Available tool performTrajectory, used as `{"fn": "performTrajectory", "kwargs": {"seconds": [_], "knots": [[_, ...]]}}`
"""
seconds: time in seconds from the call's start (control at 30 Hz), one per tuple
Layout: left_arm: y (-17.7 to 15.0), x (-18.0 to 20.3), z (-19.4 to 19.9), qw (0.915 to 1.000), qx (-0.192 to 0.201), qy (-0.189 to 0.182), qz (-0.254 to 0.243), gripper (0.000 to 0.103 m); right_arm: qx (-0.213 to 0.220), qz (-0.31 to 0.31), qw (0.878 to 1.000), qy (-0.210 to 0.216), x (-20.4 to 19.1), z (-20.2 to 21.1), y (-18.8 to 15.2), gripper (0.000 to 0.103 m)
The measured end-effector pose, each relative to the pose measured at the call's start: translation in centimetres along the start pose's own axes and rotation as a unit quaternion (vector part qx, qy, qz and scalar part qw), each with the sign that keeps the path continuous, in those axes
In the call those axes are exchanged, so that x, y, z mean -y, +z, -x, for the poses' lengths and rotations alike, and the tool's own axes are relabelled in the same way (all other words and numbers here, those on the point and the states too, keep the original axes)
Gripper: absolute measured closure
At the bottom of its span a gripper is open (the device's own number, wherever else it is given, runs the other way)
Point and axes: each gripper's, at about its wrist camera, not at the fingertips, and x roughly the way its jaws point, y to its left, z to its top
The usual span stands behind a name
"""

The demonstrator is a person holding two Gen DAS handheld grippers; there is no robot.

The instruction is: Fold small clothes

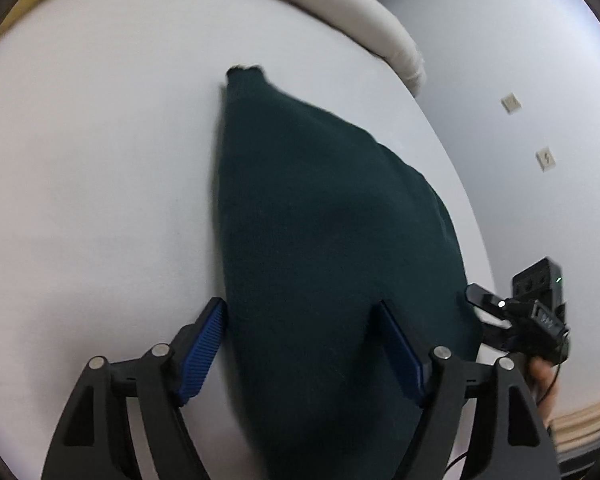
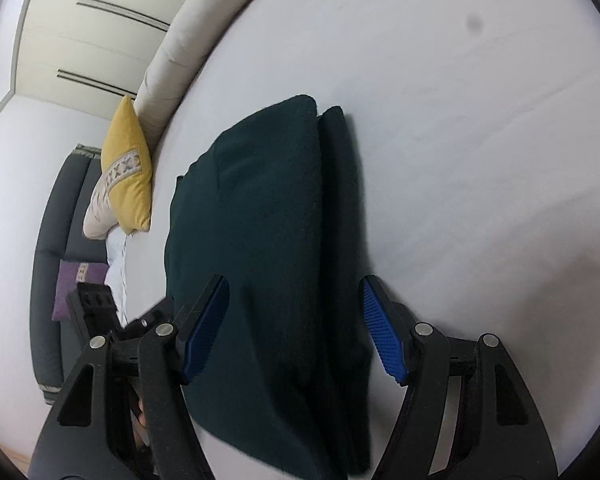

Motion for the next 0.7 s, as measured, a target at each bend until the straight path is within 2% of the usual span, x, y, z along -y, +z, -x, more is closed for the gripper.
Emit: {"fn": "performTrajectory", "kwargs": {"seconds": [0.03, 0.07, 0.17, 0.3, 0.37, 0.53, 0.6, 0.63, 0.7], "knots": [[0.2, -0.1, -0.2, 1.0, -0.002, 0.0, 0.009, 0.03, -0.001, 0.002, 1.0, -0.003, -0.2, -1.3, 0.2, 0.042], [0.4, 0.2, -0.4, 0.9999, -0.008, 0.006, 0.007, 0.034, -0.005, 0.011, 1.0, -0.021, -0.6, -2.1, 0.6, 0.056], [0.6, 1.6, -0.6, 0.9988, -0.019, 0.042, -0.016, 0.042, -0.022, 0.056, 0.994, -0.087, -2.6, -3.4, 1.3, 0.066], [0.6, 2.9, -0.9, 0.9964, -0.019, 0.072, -0.038, 0.052, -0.025, 0.116, 0.982, -0.149, -4.9, -4.4, 1.1, 0.071], [0.5, 3.7, -1.1, 0.9936, -0.015, 0.095, -0.059, 0.054, -0.016, 0.157, 0.97, -0.183, -6.1, -4.5, 0.3, 0.072], [0.1, 6.1, -2.1, 0.9775, 0.003, 0.168, -0.127, 0.055, 0.004, 0.259, 0.922, -0.286, -9.8, -6.7, -1.6, 0.076], [-0.2, 6.5, -2.5, 0.9696, 0.008, 0.192, -0.151, 0.055, 0.009, 0.275, 0.911, -0.308, -10.5, -7.3, -2.1, 0.076], [-0.2, 6.6, -2.6, 0.9686, 0.009, 0.195, -0.154, 0.055, 0.012, 0.28, 0.907, -0.316, -10.9, -7.4, -2.3, 0.076], [0.1, 6.3, -2.4, 0.9721, 0.004, 0.186, -0.144, 0.056, 0.019, 0.276, 0.906, -0.321, -11.1, -7.5, -2.6, 0.078]]}}
